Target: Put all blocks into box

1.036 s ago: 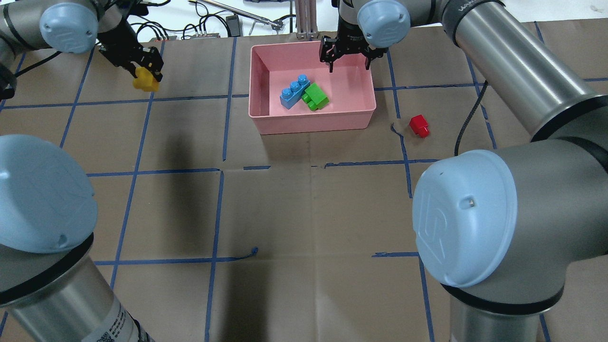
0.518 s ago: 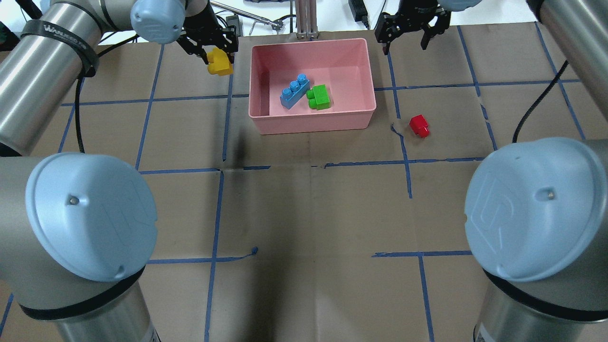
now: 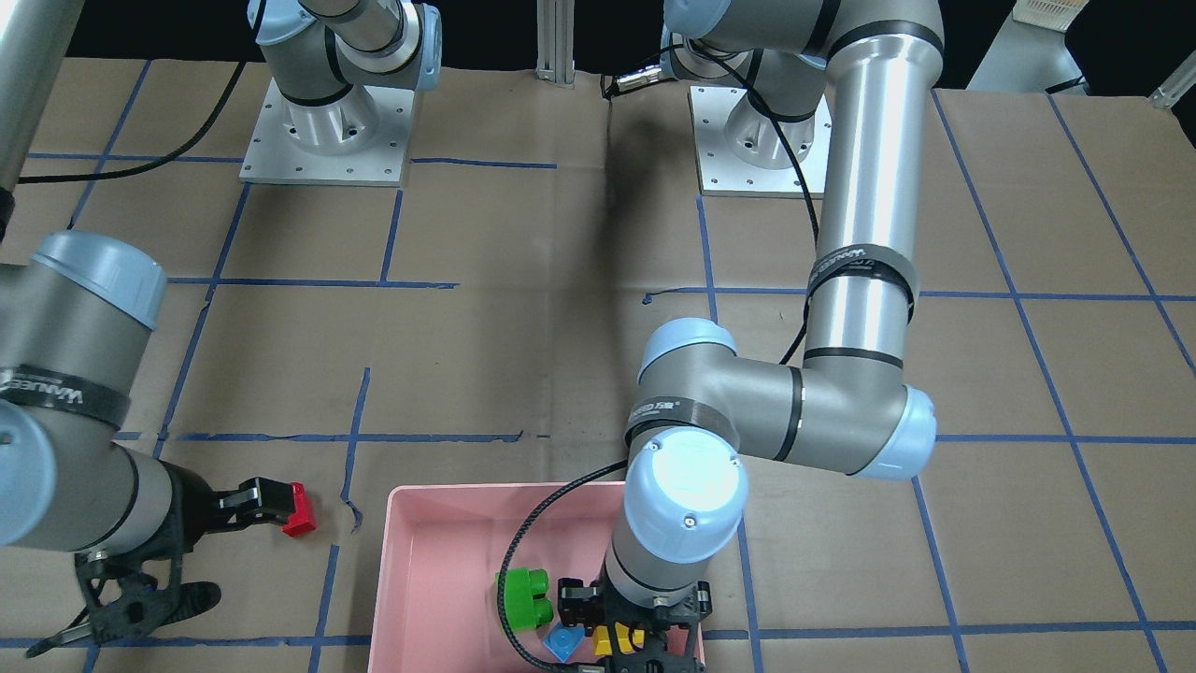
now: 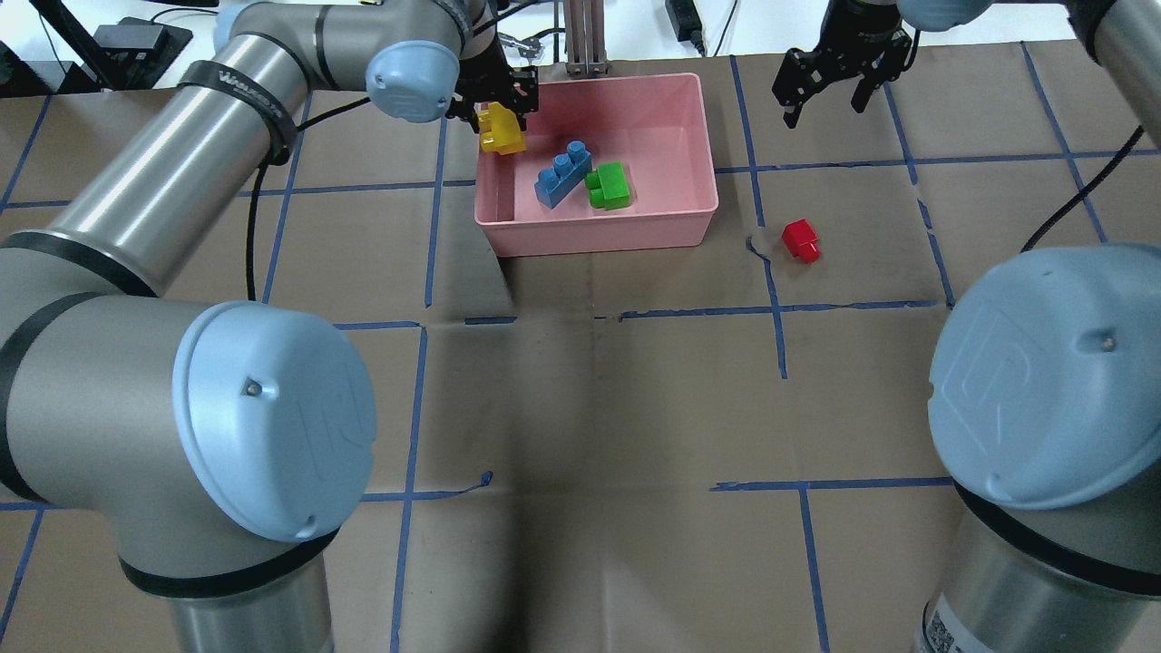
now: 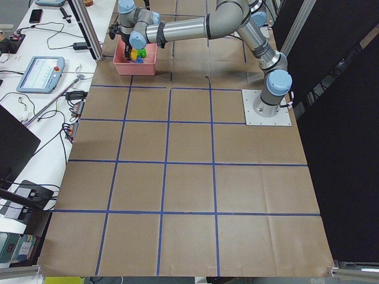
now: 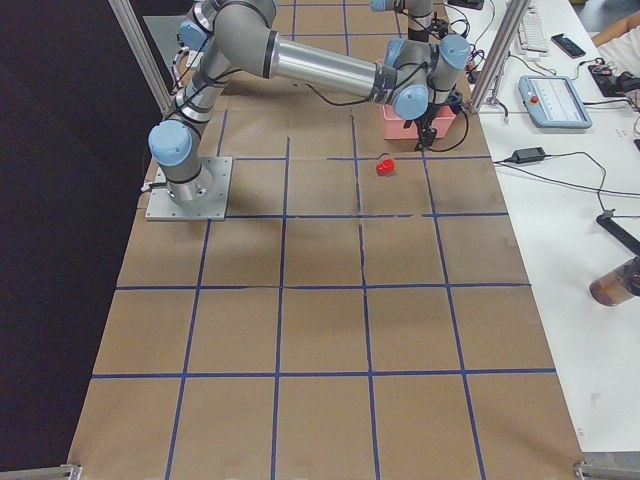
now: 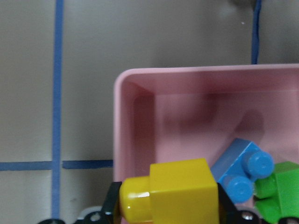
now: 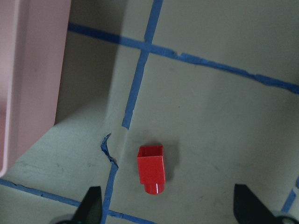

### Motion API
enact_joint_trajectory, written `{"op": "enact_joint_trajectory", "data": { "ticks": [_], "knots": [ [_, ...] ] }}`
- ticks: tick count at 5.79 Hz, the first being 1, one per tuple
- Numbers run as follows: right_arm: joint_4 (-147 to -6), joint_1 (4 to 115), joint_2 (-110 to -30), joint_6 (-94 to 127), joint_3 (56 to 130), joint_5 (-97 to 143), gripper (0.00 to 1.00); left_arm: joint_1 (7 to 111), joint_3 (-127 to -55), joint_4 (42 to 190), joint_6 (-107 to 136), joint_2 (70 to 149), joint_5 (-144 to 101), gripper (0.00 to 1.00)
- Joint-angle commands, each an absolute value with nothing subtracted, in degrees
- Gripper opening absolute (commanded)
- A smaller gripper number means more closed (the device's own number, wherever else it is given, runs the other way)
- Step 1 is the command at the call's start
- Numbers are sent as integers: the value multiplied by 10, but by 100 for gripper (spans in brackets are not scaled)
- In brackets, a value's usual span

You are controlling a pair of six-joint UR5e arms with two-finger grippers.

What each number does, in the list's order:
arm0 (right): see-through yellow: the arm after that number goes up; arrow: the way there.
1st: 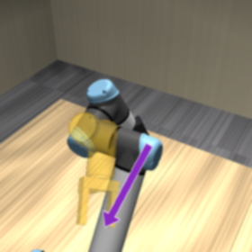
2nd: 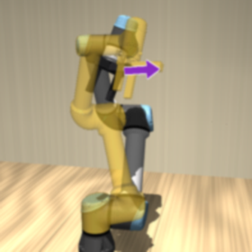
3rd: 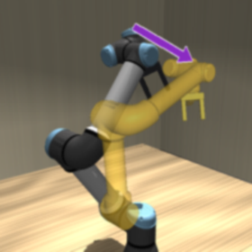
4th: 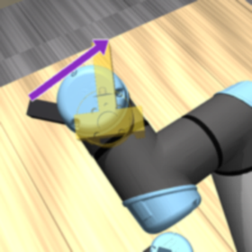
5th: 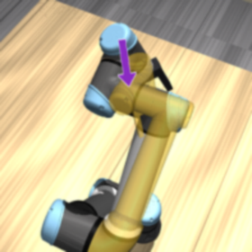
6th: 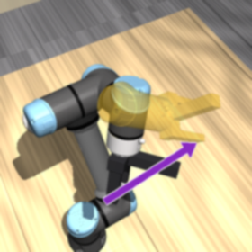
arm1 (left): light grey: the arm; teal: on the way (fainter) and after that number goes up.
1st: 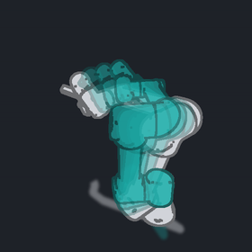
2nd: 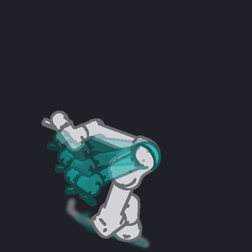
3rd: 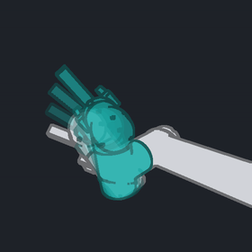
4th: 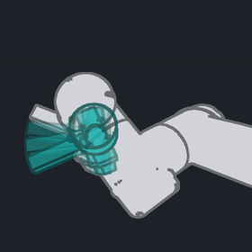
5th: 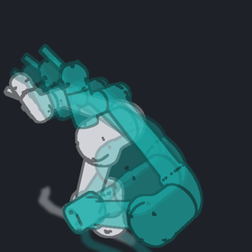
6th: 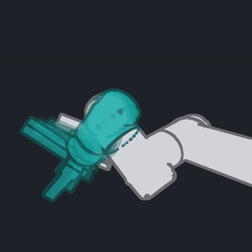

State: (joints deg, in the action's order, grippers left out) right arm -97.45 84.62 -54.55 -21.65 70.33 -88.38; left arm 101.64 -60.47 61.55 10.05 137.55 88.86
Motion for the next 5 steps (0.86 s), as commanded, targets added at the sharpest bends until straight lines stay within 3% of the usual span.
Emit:
{"op": "enact_joint_trajectory", "data": {
  "ticks": [1, 4, 5],
  "knots": [
    [-1010, 846, -544, -218, 788, -882, 100, 1023, -607, 637, 94, 1369, 889, 99],
    [-1120, 847, -534, -213, 844, -883, 99, 995, -616, 810, 86, 1252, 889, 99],
    [-1119, 847, -535, -213, 855, -887, 93, 982, -618, 863, 84, 1202, 888, 99]
  ]
}}
